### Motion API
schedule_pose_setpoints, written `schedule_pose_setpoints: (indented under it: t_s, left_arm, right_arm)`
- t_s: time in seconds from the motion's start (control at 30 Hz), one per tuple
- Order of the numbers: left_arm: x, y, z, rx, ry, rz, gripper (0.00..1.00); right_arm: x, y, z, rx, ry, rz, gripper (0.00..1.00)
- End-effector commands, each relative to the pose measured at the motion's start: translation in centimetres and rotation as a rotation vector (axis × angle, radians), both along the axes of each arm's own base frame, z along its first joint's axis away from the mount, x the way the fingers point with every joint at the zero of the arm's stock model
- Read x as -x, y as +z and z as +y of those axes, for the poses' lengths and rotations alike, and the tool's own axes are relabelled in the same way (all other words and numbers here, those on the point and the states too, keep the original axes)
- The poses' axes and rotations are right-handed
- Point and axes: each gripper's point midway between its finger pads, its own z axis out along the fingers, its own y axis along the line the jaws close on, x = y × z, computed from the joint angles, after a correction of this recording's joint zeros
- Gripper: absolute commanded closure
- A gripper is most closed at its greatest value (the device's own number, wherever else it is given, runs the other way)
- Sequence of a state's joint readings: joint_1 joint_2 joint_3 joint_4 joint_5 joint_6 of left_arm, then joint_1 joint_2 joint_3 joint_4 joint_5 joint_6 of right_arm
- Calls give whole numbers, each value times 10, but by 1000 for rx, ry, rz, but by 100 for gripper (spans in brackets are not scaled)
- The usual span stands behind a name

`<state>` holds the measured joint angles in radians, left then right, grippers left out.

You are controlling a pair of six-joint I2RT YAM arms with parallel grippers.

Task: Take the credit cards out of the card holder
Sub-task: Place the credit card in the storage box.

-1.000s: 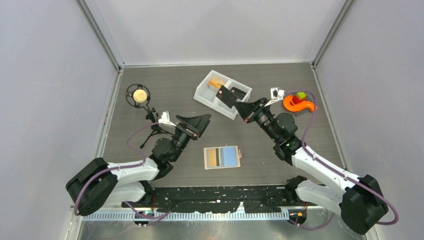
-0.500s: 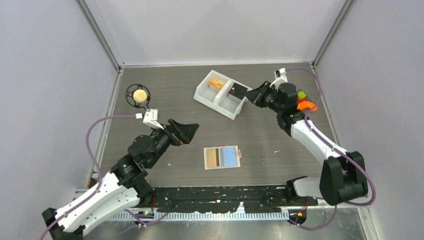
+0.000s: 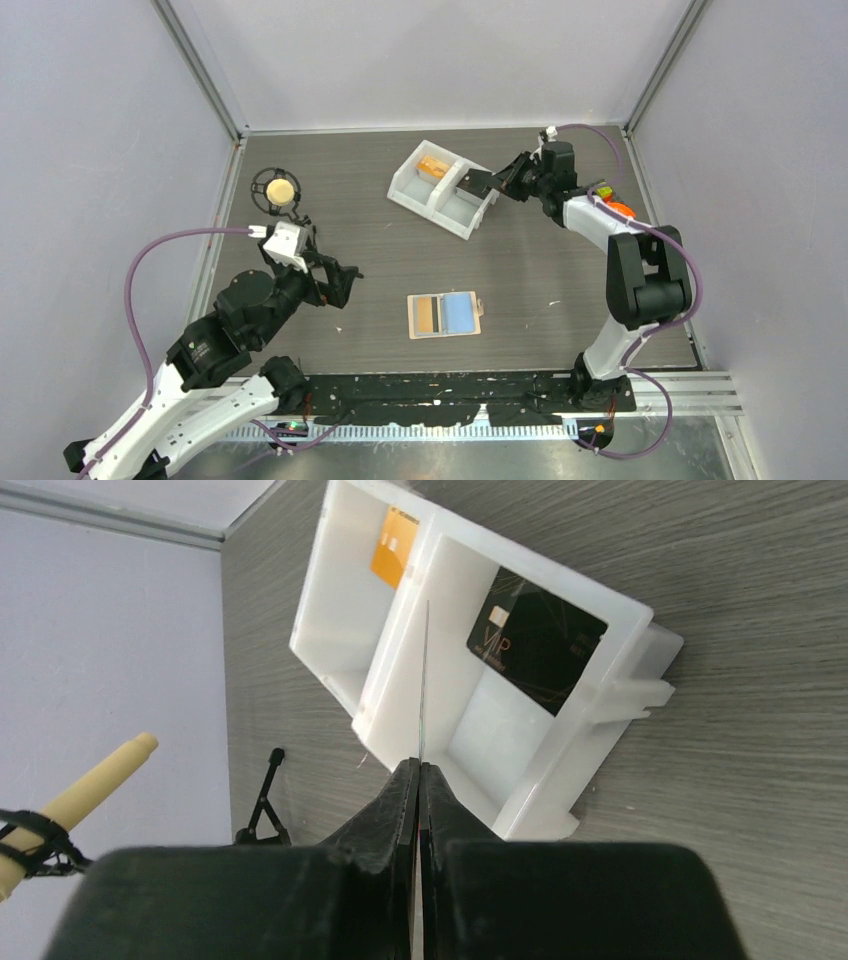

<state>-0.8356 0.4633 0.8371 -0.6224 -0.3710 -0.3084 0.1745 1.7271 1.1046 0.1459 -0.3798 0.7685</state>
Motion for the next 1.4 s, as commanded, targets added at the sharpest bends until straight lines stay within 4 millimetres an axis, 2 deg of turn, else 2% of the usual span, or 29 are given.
schedule_pose_setpoints:
  t_s: [0.0,0.17,0.53,0.77,1.13,1.27,1.3,1.37]
  left_arm:
    - [1,-21,26,-175,34,-24,0]
    - [3,-23,32,-174,50,-35,0]
    - [6,-24,37,-165,63,-40,0]
    - [5,-25,39,-170,70,-38,0]
    - [5,-27,41,-182,76,-36,0]
    - [5,-26,42,-183,80,-39,0]
    - [5,-26,40,-176,75,-37,0]
    - [5,-26,35,-163,55,-36,0]
  right_arm:
    - [-22,8,1,-38,-35,-1,95]
    - [-38,-6,-2,-40,-84,29,95]
    - [-53,-36,-12,-51,-153,95,95]
    - [-56,-36,-17,-55,-169,101,94]
    - [-52,5,-33,-10,-207,45,72]
    - [-43,38,-32,-9,-177,-53,70]
    - [-38,51,-33,-4,-167,-93,70]
    - [-27,63,-33,6,-154,-130,69]
